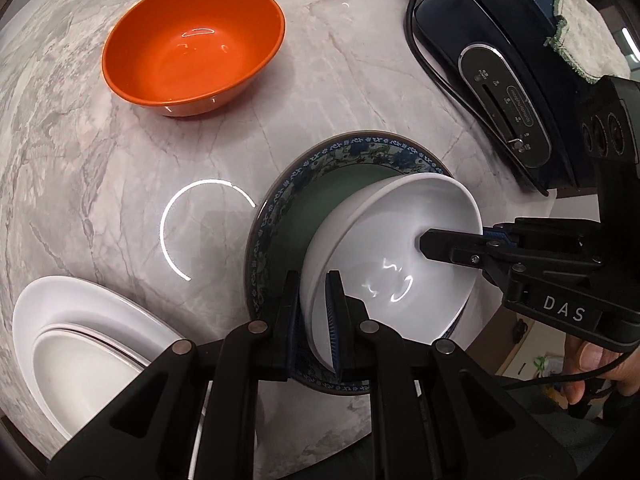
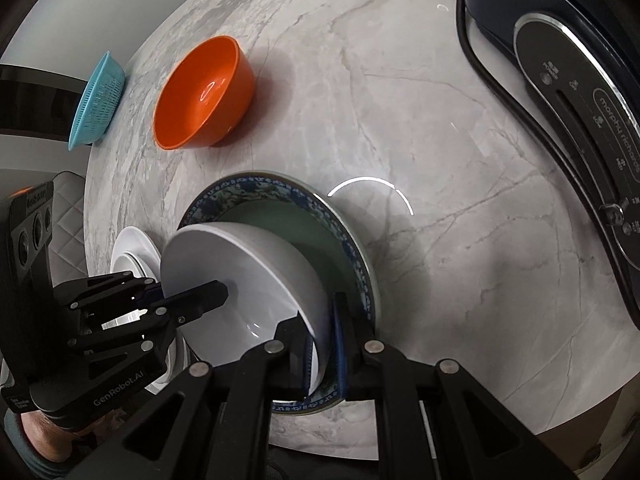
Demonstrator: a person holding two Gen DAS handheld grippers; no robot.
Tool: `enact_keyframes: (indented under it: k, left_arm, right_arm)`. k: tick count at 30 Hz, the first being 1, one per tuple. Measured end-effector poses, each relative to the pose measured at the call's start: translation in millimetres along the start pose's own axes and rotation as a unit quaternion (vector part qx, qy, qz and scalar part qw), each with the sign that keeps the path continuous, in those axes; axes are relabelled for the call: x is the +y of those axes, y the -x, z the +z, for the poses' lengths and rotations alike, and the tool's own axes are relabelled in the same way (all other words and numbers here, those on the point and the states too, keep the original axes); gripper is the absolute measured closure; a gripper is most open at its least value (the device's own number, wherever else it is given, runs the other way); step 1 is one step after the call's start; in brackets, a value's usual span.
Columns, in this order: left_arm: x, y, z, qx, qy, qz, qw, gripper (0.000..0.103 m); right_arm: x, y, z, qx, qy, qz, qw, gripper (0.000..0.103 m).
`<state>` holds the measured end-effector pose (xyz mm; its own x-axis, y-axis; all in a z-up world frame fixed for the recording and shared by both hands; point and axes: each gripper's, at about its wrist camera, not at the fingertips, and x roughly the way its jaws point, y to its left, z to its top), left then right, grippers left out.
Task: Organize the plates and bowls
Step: 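Lift the white bowl with both grippers and lower it into the patterned bowl, then open both grippers and release the white bowl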
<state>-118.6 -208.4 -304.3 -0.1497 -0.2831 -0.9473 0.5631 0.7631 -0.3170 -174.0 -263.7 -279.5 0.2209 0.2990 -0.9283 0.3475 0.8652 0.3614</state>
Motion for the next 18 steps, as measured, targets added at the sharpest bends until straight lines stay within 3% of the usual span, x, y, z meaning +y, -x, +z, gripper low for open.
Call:
enact_keyframes:
  k: [6,8,10,12,18]
  left_arm:
    - [1.6,6.7,-0.9,-0.006,0.003,-0.009,0.9999,0.083]
    - [0.5,10.9,-1.5,-0.012,0.001,-0.022,0.9997,0.071]
    - [-3.4,16.2,-0.9,-0.024,-0.003,-0.031,0.9992,0.044]
    - [-7.1,18.9,0.2,-0.030,-0.007,-0.036,0.9989,0.037]
    - [0.9,28.5,1.3,-0.040,-0.001,-0.044,0.9982,0.037]
  right_arm:
    - [1.1,0.2,0.2,0.000,0.002,-0.010,1.000,0.092]
    - [1.5,1.6,-0.5,-0.002,0.005,-0.016,1.000,0.092]
    - [2.8,1.7,-0.5,-0.004,0.006,-0.019,1.000,0.092]
    - [3.7,1.6,-0.9,-0.005,0.009,-0.022,1.000,0.093]
    - [5.3,-0.3,-1.7,-0.004,0.004,-0.022,1.000,0.092]
